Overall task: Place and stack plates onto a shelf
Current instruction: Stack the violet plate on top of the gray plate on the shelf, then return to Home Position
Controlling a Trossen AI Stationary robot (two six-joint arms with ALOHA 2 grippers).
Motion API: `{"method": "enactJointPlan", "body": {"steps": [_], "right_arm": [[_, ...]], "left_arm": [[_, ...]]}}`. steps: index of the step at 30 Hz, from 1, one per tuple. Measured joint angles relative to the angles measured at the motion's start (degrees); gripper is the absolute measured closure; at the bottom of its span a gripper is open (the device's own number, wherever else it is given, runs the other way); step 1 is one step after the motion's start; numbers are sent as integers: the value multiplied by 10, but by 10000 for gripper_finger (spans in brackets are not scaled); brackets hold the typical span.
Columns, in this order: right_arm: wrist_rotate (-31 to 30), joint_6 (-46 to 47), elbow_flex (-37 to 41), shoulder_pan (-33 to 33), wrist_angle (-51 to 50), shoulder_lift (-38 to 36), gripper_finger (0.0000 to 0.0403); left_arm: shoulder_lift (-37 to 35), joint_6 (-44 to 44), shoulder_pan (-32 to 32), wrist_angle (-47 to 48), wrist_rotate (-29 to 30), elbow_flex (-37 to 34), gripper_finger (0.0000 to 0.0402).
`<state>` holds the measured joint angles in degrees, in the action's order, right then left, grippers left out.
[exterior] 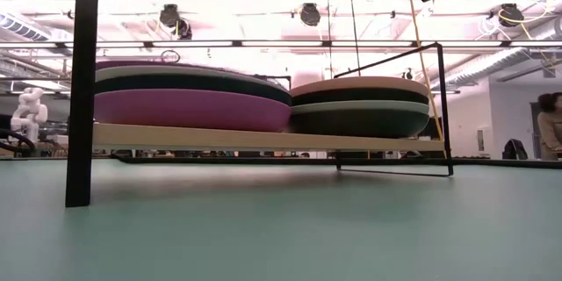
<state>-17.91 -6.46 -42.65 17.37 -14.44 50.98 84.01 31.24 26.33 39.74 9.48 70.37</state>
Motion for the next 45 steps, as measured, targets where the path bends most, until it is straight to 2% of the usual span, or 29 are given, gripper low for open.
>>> {"method": "enactJointPlan", "body": {"steps": [7,11,17,21,29,37,41,45], "right_arm": [[0,0,0,0,0,0,403],[0,0,0,0,0,0,403],[0,-1,0,0,1,0,403],[0,-4,0,0,16,0,403],[0,-21,0,0,35,0,403],[0,-39,0,0,34,-14,403],[0,-46,0,0,25,-37,403],[0,-47,0,0,7,-61,403]], "left_arm": [[0,-7,0,-16,3,0,276],[0,-30,-1,-41,11,0,273],[0,-115,0,-68,32,0,273],[0,-175,0,-70,72,0,288],[0,-253,-9,-74,74,0,351],[-11,-299,-17,-90,71,-11,362],[-52,-303,-21,-104,71,-53,362],[-130,-295,-22,-128,74,-107,362]]}}
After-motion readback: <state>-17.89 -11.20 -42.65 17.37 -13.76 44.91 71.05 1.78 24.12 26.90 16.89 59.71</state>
